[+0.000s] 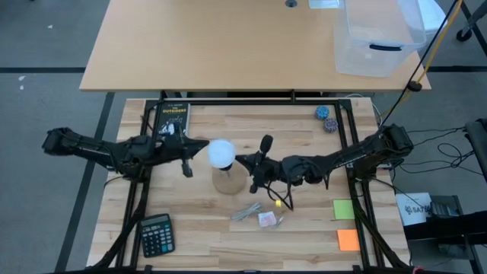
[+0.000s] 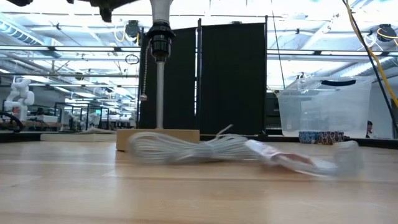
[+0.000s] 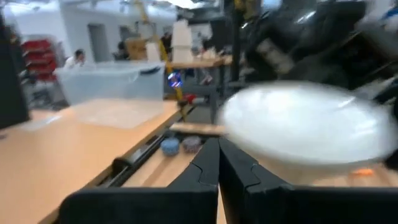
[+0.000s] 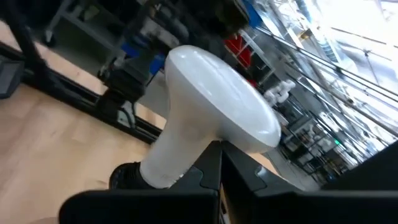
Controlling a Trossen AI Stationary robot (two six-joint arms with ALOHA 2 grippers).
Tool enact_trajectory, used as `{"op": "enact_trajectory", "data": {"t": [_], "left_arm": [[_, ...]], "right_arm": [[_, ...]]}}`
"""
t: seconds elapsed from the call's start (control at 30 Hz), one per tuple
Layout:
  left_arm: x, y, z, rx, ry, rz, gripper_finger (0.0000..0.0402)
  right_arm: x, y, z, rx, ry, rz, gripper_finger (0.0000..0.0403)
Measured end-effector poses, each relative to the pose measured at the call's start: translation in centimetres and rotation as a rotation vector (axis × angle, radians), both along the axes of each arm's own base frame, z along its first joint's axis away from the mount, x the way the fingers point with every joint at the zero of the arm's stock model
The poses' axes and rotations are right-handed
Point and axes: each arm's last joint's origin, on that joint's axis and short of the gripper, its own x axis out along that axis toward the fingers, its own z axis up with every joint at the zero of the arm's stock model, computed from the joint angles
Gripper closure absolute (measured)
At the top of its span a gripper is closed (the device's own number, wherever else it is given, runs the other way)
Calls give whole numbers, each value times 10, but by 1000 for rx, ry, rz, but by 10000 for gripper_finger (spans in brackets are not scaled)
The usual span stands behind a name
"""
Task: Screw lightbulb
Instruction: Insert the lightbulb into the lamp socket
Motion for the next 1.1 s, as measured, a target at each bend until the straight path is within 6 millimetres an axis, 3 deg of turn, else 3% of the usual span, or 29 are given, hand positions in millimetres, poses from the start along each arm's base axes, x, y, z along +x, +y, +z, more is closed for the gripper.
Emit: {"op": "enact_trajectory", "data": {"t": [0.37,0.63,1.1], "left_arm": [[-2,5,4,-22,-35,7,401],[-8,-12,17,35,-153,-250,401],[1,-22,5,45,-66,-271,401]], "right_arm": [[-3,14,-8,-9,76,21,403],[-3,-1,-8,9,70,-173,403],[-1,-13,8,-5,-72,-188,403]]}}
